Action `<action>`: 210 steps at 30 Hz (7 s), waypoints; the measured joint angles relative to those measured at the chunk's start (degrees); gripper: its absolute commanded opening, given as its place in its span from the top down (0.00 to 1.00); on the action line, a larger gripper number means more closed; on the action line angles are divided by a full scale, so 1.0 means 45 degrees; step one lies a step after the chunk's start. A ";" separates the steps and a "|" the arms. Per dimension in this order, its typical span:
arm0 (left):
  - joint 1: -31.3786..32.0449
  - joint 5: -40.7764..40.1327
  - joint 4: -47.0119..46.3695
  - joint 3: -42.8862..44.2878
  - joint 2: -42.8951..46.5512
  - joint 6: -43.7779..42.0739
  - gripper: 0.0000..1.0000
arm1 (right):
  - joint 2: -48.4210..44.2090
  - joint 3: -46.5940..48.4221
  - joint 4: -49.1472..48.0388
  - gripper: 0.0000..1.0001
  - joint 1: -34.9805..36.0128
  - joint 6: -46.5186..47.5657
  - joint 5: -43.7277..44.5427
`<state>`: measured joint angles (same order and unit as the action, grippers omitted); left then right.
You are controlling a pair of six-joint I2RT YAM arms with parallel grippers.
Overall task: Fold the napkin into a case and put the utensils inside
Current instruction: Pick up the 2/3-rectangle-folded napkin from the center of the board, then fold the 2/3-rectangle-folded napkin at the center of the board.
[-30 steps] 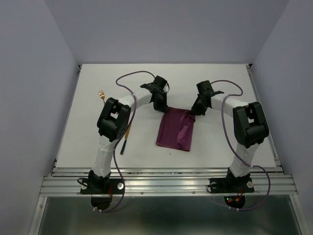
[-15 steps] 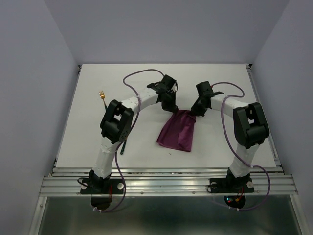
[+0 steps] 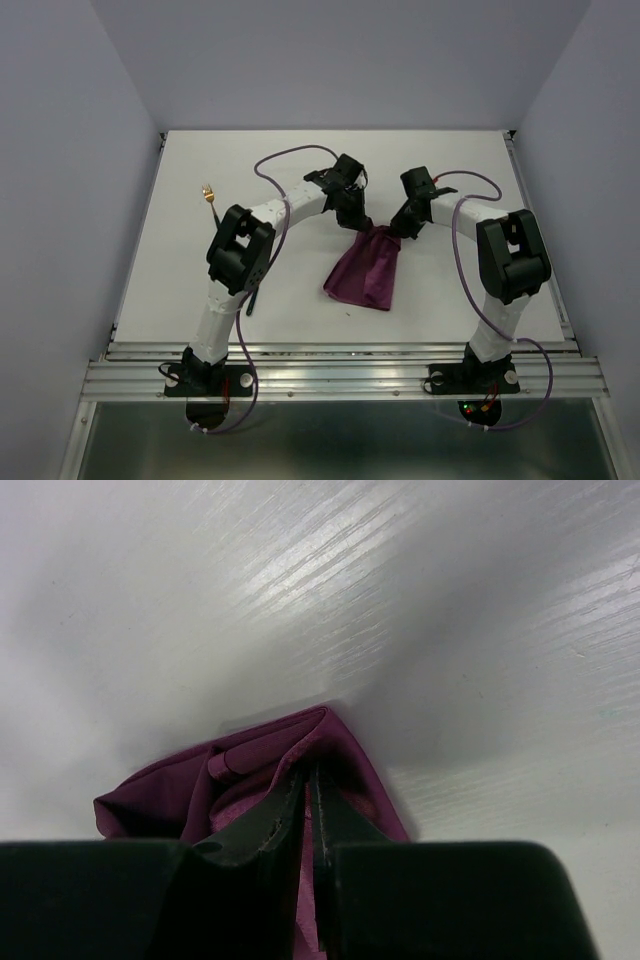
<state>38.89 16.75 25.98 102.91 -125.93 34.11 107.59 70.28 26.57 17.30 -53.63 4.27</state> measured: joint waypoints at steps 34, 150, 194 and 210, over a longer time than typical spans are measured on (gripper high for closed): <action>0.0170 0.0918 0.1044 0.3439 -0.1904 -0.1078 1.00 | -0.2458 -0.1370 0.0461 0.88 0.0000 -0.2574 0.1477; 0.0510 0.0165 0.0860 0.4192 -0.2288 -0.0049 1.00 | -0.0049 -0.0058 0.0287 0.93 -0.0787 0.0617 0.0175; 0.0845 0.0981 0.1413 0.4852 -0.3031 -0.2501 1.00 | 0.0180 0.0209 0.0345 0.93 -0.0835 0.0520 -0.0102; 0.0500 -0.0423 0.2565 0.5236 -0.2521 -0.3813 0.17 | 0.0146 0.0199 0.0345 0.93 -0.0835 0.0631 -0.0097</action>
<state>41.15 14.85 37.52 126.48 -137.27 16.95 108.25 71.18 28.12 13.54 -50.78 3.84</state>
